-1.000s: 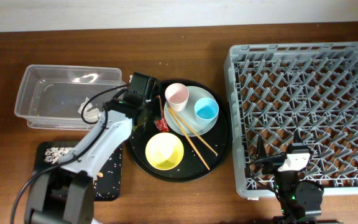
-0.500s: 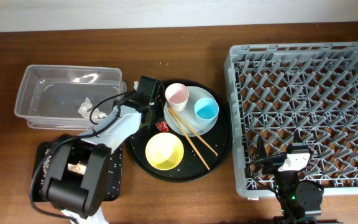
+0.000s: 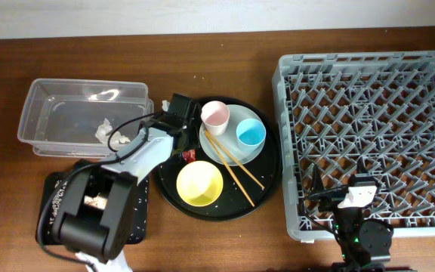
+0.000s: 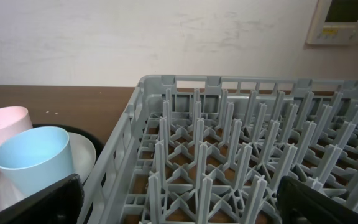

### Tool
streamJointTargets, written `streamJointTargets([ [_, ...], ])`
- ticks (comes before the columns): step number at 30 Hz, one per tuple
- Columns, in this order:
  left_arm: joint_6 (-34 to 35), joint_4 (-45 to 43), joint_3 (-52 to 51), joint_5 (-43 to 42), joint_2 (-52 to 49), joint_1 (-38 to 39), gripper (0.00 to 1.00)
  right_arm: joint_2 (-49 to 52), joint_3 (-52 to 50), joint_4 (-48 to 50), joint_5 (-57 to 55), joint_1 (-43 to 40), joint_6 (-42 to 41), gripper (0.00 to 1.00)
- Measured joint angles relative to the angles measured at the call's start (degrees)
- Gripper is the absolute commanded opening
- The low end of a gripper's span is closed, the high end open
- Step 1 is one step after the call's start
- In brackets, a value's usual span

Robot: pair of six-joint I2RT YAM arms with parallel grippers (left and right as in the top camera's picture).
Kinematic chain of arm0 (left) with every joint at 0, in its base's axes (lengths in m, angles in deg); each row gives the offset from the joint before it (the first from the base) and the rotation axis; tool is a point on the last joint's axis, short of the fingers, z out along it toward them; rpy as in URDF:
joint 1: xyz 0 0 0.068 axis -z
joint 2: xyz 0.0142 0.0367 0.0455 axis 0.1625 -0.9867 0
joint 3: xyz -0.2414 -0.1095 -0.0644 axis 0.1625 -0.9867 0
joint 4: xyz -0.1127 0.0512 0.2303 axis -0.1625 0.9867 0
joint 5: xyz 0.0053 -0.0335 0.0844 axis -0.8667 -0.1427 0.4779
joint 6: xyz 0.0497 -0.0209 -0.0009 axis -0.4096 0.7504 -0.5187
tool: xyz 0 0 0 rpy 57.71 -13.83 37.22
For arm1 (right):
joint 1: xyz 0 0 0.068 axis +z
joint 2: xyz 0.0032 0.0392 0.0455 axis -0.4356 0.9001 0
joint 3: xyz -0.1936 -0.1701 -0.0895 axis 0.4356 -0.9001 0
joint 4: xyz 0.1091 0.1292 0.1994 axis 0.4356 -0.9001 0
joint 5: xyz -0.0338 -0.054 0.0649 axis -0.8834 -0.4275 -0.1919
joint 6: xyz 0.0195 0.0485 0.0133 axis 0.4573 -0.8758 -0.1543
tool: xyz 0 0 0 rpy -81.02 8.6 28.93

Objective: Sort waste into correct bins and load items into the dishwasher rack
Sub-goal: 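Drop the red wrapper into the clear plastic bin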

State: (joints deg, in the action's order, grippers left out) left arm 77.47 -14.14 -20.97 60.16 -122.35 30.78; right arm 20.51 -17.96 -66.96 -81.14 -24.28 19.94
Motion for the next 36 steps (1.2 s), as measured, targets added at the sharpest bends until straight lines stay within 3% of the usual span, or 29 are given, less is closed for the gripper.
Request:
streamJointTargets([
  [8,-0.44,2.91,0.04,3.13,16.17,-0.13,0.01,0.0,0.0,0.0,0.0,0.0,-0.02,0.98],
  [12,-0.63,3.3,0.04,9.92,18.91,-2.08,0.01,0.0,0.0,0.0,0.0,0.0,0.0,0.98],
  [16,-0.37,3.56,0.04,14.97,18.97,-7.19,0.01,0.0,0.0,0.0,0.0,0.0,0.0,0.98],
  [25,2.4,4.81,0.04,14.49,18.97,-18.43,0.0,0.0,0.0,0.0,0.0,0.0,0.02,0.98],
  [36,2.43,4.81,-0.09,11.45,9.84,-18.47,0.0,0.0,0.0,0.0,0.0,0.0,-0.04,0.98],
])
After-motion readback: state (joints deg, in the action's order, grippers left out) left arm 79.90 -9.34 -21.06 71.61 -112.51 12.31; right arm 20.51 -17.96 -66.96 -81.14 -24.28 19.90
